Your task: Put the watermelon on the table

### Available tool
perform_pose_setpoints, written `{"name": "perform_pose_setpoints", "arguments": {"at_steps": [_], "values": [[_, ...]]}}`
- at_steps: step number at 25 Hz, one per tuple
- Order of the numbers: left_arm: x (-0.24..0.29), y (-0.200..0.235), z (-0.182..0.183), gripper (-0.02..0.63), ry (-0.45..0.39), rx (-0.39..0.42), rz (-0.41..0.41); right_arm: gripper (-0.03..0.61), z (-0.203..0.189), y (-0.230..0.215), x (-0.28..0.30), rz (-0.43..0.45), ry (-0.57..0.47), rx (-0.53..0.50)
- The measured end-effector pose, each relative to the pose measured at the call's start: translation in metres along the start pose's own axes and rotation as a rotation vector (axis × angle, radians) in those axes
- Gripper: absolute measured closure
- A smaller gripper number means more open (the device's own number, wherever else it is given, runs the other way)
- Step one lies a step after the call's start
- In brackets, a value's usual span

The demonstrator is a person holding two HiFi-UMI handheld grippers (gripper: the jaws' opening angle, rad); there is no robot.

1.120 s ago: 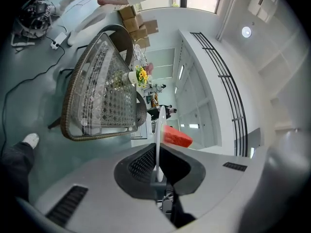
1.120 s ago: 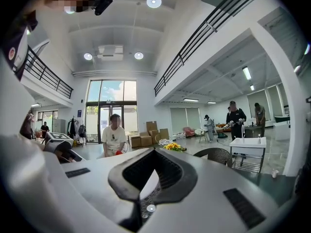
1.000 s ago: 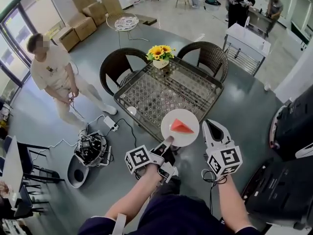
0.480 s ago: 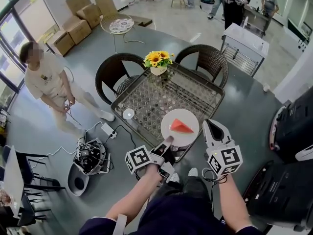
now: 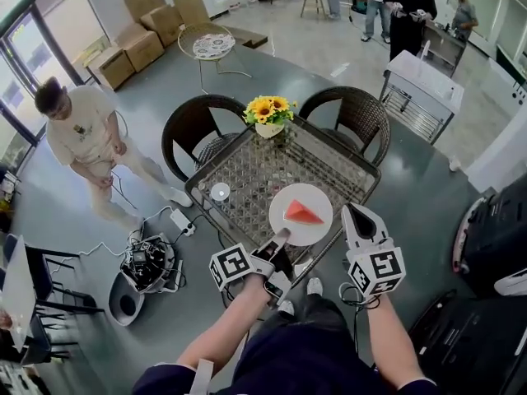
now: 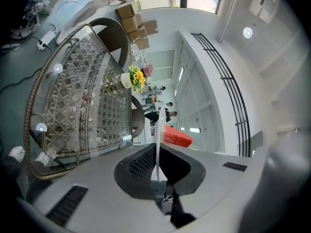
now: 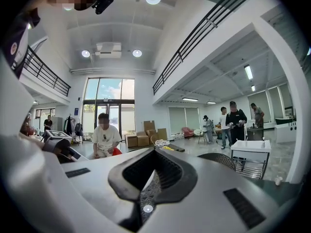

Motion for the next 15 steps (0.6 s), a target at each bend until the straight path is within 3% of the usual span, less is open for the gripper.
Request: {"name": "perform_pose_setpoints", "arguments": {"at_steps": [15], "values": [[0.038, 0.033, 0.01, 0.6, -0.038, -0.029, 0.061, 0.575, -0.03, -0.03, 0.046, 0.069, 0.062, 0.052]]}}
Point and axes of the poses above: the fingertips, and each gripper's own axes: x forward along the fingers, y to its left, z out of its top, the point moved 7 cm from there along -x, backward along the fingers, and after that the axes turned 3 degrees about -y, right-handed, at the moved point
